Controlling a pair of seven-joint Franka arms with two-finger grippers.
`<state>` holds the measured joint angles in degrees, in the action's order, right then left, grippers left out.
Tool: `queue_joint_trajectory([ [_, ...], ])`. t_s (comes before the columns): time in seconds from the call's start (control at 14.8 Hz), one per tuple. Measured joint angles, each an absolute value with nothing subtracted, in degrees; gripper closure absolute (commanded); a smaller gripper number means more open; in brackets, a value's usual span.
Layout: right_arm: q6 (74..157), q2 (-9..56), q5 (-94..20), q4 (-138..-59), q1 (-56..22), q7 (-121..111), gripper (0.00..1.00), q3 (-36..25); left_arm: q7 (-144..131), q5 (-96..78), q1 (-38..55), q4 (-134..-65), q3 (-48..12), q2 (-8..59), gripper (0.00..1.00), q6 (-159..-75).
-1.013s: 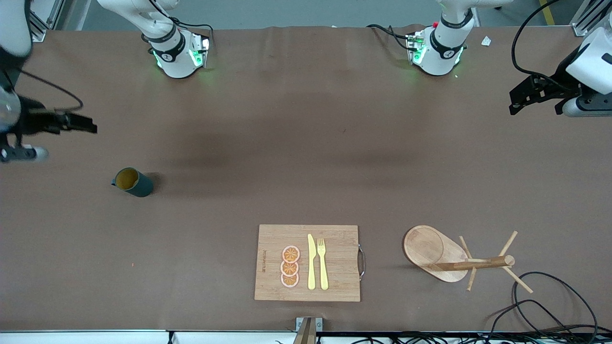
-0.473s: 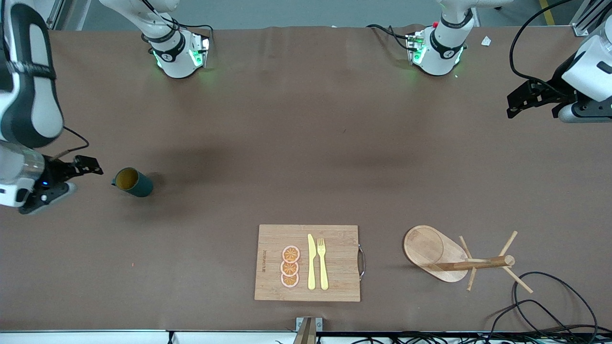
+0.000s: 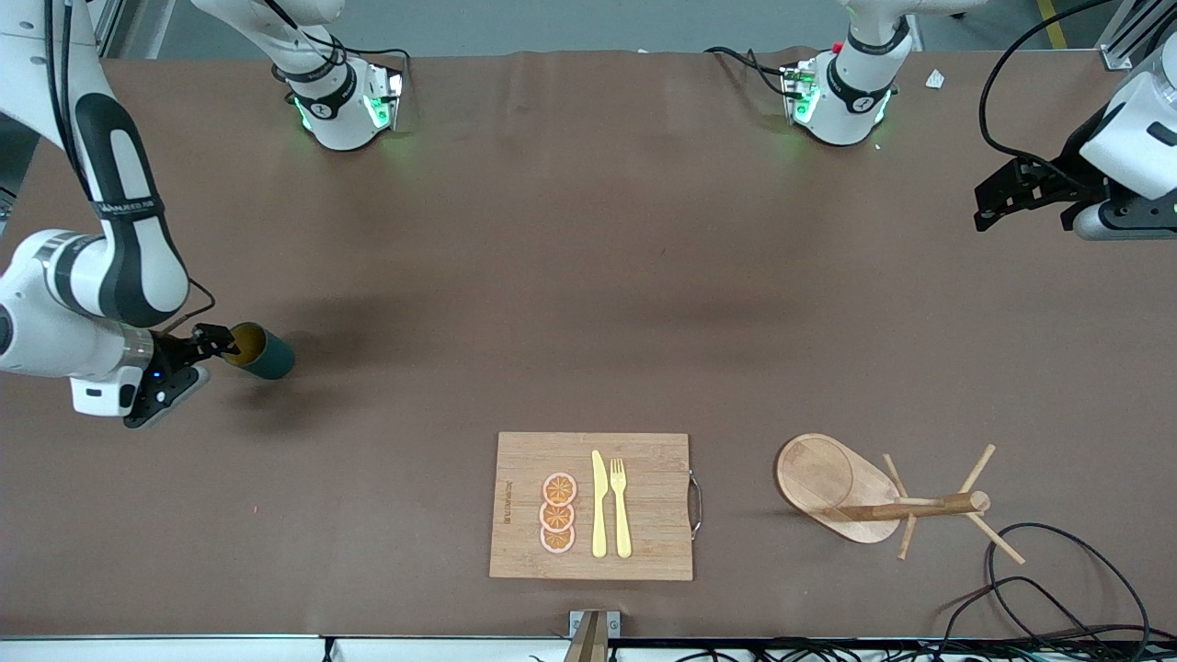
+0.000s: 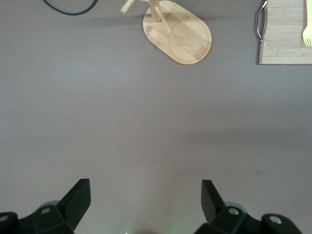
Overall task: Pass cup and hang on rack
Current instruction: 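Reach the right gripper to the teal mug and grasp its rim, then carry the teal mug with the right gripper toward the table middle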
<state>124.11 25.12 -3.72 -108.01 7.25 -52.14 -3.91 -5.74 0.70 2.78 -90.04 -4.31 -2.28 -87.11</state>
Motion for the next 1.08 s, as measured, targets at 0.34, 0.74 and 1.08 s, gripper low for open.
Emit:
queue_joint_trajectory([
  [0.34, 128.6, 25.5, -3.7, -111.7, 7.3, -53.3, 0.99, -3.9, -5.7, 0.7, 2.8, -90.0, -4.3, -2.2, 0.0, -87.1],
  [0.74, 127.9, 25.3, -3.9, -111.5, 7.3, -53.5, 1.0, -3.7, -5.7, 0.7, 2.8, -90.0, -4.3, -2.1, 0.0, -87.7],
  [1.08, 122.6, 20.8, -5.7, -110.6, 4.5, -49.3, 1.0, -3.0, -5.7, 0.7, 2.8, -90.0, -4.3, -1.8, 0.0, -88.6],
])
